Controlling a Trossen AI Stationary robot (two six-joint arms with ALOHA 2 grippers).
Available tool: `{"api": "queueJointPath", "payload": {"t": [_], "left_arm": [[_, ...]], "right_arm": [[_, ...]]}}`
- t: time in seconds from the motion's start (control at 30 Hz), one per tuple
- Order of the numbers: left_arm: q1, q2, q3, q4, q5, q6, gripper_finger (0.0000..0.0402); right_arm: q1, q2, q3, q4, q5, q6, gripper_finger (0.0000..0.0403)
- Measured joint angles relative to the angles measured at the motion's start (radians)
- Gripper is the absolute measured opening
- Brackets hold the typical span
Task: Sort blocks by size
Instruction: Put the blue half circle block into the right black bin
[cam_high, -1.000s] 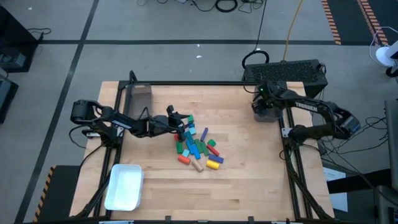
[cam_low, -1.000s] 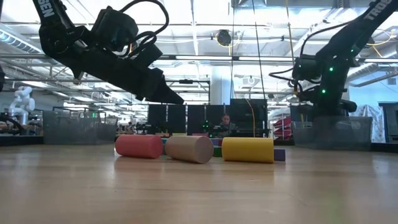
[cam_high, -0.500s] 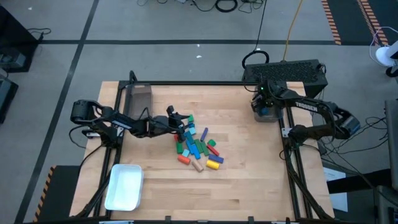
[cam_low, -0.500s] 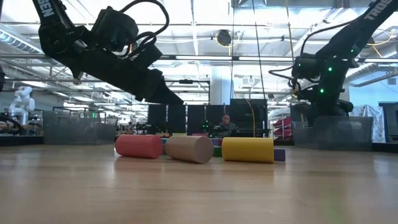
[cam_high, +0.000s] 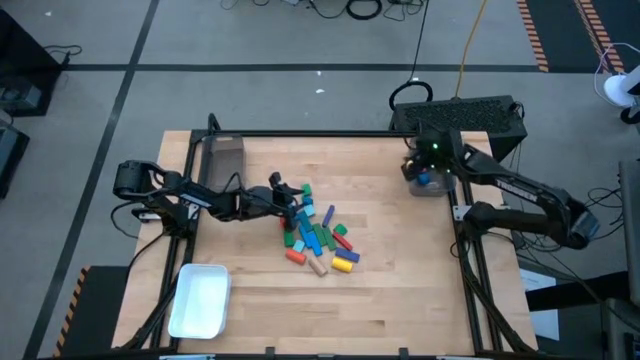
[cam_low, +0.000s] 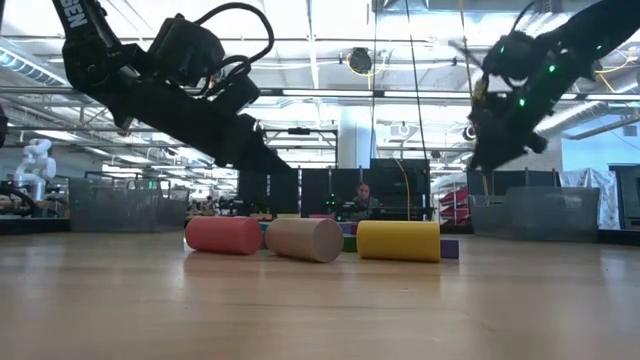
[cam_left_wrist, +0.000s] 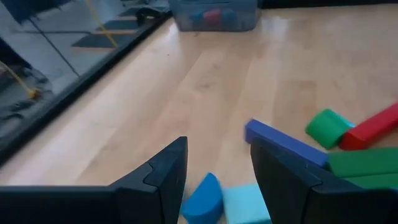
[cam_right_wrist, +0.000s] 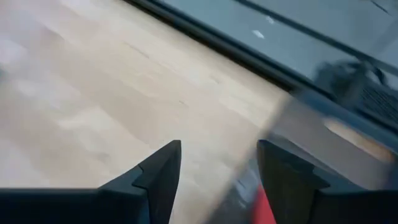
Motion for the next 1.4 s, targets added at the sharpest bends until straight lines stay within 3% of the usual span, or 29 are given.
{"api": "queueJointPath", "payload": {"t": [0.17,0.33,0.57,0.73,1.03,1.4], "left_arm": [[0.019,0.0,0.003,-0.092,0.071,-0.008,0.018],[0.048,0.0,0.023,-0.192,0.073,0.027,0.018],[0.108,0.009,0.026,-0.209,0.142,0.136,0.018],[0.133,0.061,0.026,-0.202,0.178,0.178,0.018],[0.14,0.172,0.032,-0.023,0.226,0.207,0.018],[0.15,0.206,0.057,-0.05,0.234,0.206,0.0172]], "right_arm": [[0.115,-0.029,0.0,0.075,-0.044,0.035,0.0192],[0.228,-0.021,0.0,0.132,-0.045,0.05,0.0191],[0.336,-0.005,0.0,0.201,-0.035,0.061,0.0191],[0.387,-0.005,0.0,0.236,-0.033,0.059,0.0191],[0.445,0.016,0.0,0.268,-0.026,0.047,0.0191],[0.466,0.054,0.0,0.299,-0.025,0.035,0.0191]]}}
